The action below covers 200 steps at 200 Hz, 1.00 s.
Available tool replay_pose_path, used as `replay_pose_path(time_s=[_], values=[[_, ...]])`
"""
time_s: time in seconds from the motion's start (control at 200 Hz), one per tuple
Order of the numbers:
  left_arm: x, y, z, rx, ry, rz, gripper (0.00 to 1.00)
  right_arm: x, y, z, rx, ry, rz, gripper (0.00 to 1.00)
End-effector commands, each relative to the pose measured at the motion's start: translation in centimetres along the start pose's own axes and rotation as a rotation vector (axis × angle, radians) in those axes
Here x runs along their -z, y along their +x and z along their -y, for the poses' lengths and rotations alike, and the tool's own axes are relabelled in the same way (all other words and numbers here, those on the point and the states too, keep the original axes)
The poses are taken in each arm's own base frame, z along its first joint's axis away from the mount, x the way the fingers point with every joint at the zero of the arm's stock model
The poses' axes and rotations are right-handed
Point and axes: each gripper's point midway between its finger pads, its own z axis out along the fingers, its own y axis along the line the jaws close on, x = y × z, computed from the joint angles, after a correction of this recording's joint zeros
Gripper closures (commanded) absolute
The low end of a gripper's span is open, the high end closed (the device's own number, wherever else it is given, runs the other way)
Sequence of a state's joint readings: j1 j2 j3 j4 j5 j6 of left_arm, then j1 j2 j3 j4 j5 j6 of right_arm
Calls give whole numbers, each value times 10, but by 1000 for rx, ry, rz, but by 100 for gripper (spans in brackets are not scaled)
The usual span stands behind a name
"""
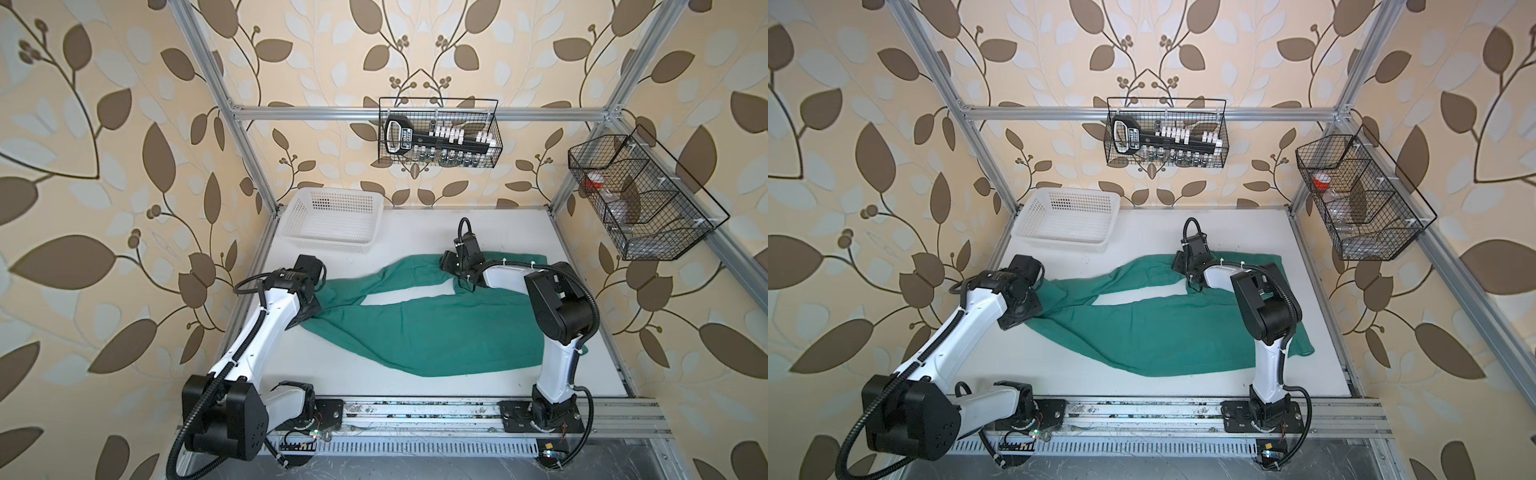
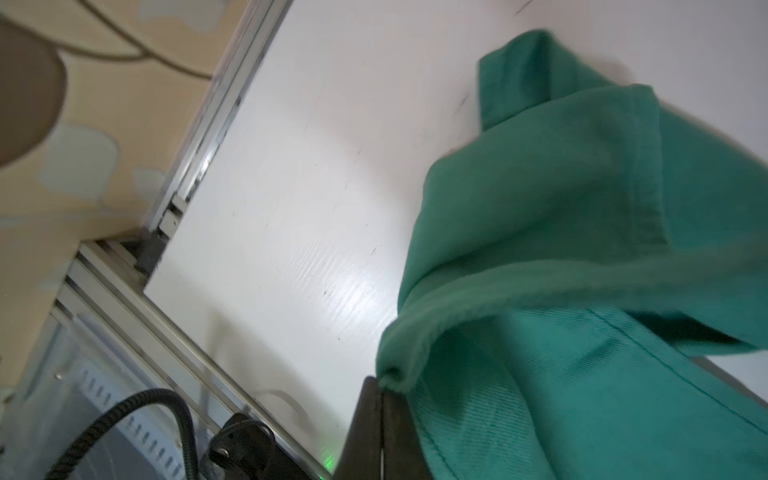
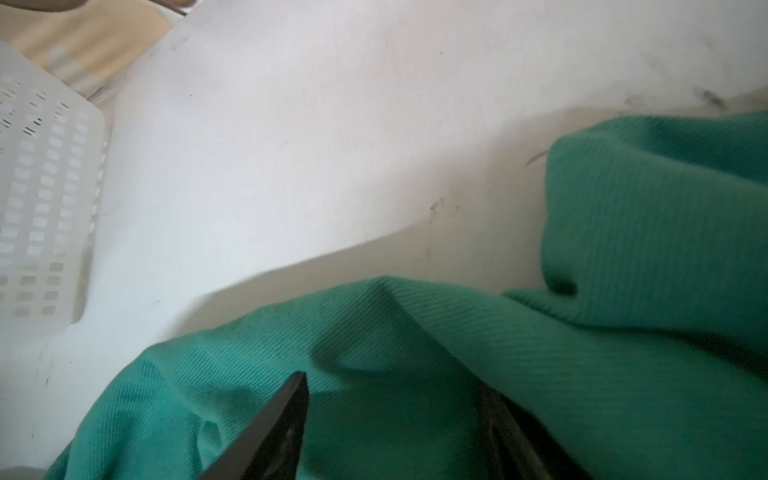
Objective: Fold and stack the trousers
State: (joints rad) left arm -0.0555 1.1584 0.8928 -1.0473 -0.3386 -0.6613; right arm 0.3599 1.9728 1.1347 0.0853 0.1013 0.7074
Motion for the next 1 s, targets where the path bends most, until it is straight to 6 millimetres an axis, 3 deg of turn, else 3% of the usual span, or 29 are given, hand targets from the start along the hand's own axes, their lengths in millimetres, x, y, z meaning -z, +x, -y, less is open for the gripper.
replay_pose_path(time_s=[0.0, 0.11, 0.255, 0.435, 0.555, 0.69, 0.72, 0.745, 0.76, 0.865, 0.995], values=[[-7, 8, -14, 157, 20, 8, 100, -5, 10, 31, -21, 118, -40, 34], [-11, 9, -32, 283, -8, 50, 100, -3, 5, 35, -31, 119, -29, 34], [-31, 30, -47, 481, -7, -4, 100, 2, -7, 38, -41, 117, -5, 34], [-28, 40, -72, 639, -59, 30, 100, 14, -23, 34, -45, 83, 20, 34], [-25, 44, -77, 679, -66, 34, 86, 31, -39, 16, -14, 17, 43, 32], [-4, 26, -81, 665, -51, 97, 73, 59, -54, -13, 34, -107, 57, 30], [1, 22, -81, 658, -40, 111, 68, 66, -55, -18, 37, -138, 53, 30], [5, 18, -80, 645, -28, 121, 54, 71, -55, -23, 38, -165, 47, 30], [7, 15, -79, 637, -21, 125, 50, 74, -54, -26, 41, -182, 43, 30], [17, -1, -60, 546, 77, 134, 37, 96, -39, -46, 59, -301, 2, 30], [12, -9, -21, 351, 178, 35, 29, 124, 3, -65, 124, -418, -77, 30]])
